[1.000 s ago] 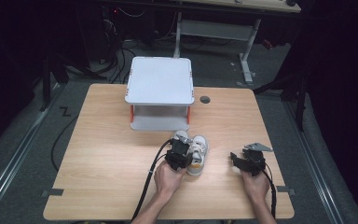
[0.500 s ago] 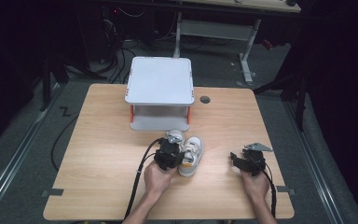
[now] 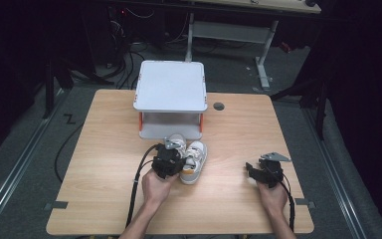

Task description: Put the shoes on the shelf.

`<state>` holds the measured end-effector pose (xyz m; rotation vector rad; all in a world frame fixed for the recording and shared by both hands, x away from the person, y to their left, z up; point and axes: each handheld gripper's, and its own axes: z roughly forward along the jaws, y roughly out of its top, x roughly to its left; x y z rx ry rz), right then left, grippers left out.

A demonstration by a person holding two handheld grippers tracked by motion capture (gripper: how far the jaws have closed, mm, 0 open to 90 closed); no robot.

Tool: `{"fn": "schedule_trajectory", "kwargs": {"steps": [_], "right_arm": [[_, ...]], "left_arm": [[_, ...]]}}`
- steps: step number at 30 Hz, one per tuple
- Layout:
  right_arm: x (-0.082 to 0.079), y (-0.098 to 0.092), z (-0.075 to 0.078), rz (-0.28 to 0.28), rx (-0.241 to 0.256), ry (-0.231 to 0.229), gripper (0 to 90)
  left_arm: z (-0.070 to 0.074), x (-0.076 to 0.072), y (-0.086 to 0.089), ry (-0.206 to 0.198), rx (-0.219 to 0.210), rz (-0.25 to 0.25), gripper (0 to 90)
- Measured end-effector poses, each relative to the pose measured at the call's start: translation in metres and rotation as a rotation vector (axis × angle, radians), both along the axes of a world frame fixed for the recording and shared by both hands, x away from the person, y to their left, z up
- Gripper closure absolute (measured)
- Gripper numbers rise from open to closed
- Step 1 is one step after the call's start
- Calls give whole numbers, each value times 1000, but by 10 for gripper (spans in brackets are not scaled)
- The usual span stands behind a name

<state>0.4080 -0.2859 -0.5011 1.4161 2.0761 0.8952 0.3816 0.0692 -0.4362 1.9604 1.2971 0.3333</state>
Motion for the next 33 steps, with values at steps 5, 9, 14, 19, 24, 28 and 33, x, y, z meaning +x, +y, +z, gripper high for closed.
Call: {"fn": "schedule_trajectory", "kwargs": {"steps": [5, 9, 14, 19, 24, 28, 33], "right_arm": [[0, 0, 0, -1, 0, 1, 411], [0, 0, 0, 2, 1, 0, 411], [0, 0, 0, 3, 0, 0, 409], [0, 1, 0, 2, 0, 1, 409], [0, 0, 0, 9, 1, -1, 433], [-1, 1, 0, 22, 1, -8, 535], [-1, 2, 1, 23, 5, -10, 591]], "left_arm": [[3, 4, 8, -10, 2, 13, 790], [3, 11, 13, -13, 1, 20, 789], [4, 20, 15, -20, 34, 34, 789], [6, 28, 20, -25, 22, 50, 790], [7, 34, 23, -40, 33, 71, 789], [7, 42, 27, -51, 38, 97, 789], [6, 55, 30, -69, 89, 128, 789]]}}
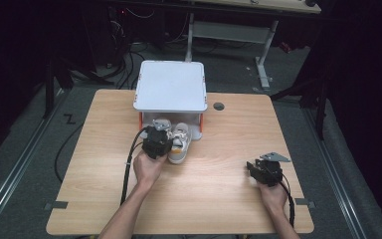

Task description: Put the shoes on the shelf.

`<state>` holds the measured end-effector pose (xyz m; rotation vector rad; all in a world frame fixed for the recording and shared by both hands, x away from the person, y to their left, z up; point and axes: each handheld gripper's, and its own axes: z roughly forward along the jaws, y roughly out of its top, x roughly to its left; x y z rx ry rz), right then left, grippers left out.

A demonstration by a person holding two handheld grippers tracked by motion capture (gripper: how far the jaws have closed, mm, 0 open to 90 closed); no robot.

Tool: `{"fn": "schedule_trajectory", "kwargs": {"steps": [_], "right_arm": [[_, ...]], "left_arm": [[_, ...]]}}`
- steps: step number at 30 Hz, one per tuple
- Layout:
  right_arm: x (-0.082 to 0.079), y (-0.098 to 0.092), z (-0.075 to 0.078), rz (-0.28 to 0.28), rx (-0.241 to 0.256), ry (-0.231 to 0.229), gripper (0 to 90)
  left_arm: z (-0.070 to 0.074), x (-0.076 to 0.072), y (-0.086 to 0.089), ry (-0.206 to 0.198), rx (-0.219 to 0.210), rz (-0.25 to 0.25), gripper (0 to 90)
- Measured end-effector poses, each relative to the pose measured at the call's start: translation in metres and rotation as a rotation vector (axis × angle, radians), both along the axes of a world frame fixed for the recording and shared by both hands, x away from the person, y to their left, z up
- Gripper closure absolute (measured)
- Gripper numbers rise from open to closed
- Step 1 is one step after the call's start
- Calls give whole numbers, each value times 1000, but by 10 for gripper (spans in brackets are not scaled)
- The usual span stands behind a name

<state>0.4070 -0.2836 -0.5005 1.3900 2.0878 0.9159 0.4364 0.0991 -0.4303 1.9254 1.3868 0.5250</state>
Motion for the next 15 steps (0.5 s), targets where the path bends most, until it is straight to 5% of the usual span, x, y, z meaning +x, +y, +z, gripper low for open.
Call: {"fn": "schedule_trajectory", "kwargs": {"steps": [5, 8, 15], "right_arm": [[0, 4, 4, 15, 3, 4, 620], [0, 8, 10, 24, 34, -26, 616], [7, 17, 25, 58, 93, -2, 617]], "left_arm": [[-3, 14, 3, 2, -15, 38, 786], [-4, 21, 3, -7, -4, 49, 785], [-15, 33, 7, -3, -20, 108, 782]]}}
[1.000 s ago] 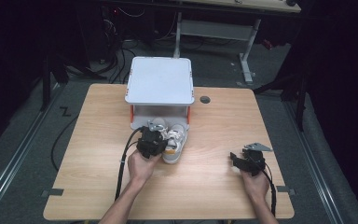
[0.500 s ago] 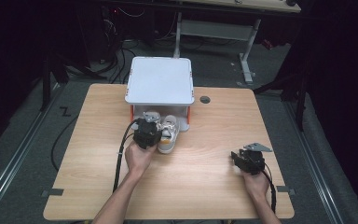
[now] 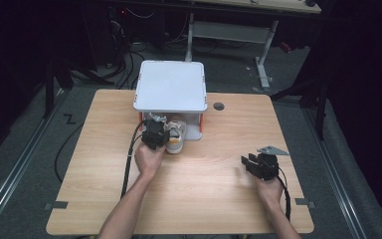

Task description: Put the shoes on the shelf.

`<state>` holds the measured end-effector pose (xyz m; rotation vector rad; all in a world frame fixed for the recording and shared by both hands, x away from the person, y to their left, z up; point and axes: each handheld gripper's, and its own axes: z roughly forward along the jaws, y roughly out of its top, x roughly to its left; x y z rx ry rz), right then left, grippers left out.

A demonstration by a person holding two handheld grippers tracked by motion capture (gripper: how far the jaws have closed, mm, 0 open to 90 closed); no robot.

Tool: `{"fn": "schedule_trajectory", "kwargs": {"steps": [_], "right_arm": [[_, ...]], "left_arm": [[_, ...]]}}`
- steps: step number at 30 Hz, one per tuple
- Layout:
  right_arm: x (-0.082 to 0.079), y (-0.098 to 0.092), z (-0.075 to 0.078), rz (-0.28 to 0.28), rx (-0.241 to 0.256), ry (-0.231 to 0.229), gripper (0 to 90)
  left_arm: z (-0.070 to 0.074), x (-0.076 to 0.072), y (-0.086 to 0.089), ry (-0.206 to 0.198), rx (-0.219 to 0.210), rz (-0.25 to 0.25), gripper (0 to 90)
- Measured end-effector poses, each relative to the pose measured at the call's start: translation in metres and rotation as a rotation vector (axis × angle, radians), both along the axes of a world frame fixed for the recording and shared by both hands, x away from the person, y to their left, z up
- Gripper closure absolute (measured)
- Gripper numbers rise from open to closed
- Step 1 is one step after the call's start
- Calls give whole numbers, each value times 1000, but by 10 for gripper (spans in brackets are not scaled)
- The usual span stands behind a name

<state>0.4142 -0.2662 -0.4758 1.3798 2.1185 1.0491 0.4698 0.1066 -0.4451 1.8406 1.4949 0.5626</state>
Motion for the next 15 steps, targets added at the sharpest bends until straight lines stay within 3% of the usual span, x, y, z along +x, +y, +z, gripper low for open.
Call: {"fn": "schedule_trajectory", "kwargs": {"steps": [5, 10, 11, 15], "right_arm": [[7, 14, 17, 43, 30, -9, 616], [17, 35, 40, 104, 64, -34, 630], [21, 45, 50, 131, 83, -43, 644], [28, 59, 63, 172, 101, -52, 659]], "left_arm": [[-5, 7, 4, -1, -9, 28, 779], [-4, 14, -1, -8, 36, 21, 771], [-5, 15, -2, -15, 35, 21, 765], [-6, 15, -2, -19, 32, 25, 758]]}}
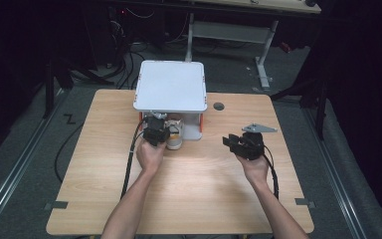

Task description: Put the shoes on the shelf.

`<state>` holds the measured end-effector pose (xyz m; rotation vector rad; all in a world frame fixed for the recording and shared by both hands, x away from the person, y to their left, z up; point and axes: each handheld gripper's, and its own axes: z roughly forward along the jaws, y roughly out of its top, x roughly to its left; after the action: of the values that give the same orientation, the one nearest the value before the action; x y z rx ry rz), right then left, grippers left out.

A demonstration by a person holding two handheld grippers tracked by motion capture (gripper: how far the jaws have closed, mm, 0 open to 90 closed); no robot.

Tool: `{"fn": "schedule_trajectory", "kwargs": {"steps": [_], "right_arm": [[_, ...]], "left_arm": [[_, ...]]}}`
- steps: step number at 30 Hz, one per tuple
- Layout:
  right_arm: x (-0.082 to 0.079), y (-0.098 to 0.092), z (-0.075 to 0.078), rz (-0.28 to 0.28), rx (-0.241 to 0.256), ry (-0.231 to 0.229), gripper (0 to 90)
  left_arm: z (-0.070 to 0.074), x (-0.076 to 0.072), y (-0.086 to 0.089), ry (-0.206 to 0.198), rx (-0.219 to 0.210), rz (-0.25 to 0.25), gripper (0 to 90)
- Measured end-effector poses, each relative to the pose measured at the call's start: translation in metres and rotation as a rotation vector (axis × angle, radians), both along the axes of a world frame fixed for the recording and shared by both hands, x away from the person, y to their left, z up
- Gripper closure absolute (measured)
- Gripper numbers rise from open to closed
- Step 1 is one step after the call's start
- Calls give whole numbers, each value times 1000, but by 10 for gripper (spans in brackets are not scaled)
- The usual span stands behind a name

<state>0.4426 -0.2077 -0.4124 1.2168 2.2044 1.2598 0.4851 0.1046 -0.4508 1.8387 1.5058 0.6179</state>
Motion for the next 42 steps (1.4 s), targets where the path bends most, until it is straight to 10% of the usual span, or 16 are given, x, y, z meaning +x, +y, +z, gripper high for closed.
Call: {"fn": "schedule_trajectory", "kwargs": {"steps": [16, 27, 36, 42], "right_arm": [[53, 68, 68, 65, 16, -106, 740], [78, 90, 64, 19, 3, -43, 753], [80, 101, 63, 21, -77, -90, 765], [79, 102, 62, 19, -81, -103, 762]], "left_arm": [[-1, -1, -3, -17, 39, -22, 615], [5, -6, 2, -49, 21, -32, 438], [23, -20, 5, -88, 15, -24, 312], [31, -42, 13, -7, -63, -49, 172]]}}
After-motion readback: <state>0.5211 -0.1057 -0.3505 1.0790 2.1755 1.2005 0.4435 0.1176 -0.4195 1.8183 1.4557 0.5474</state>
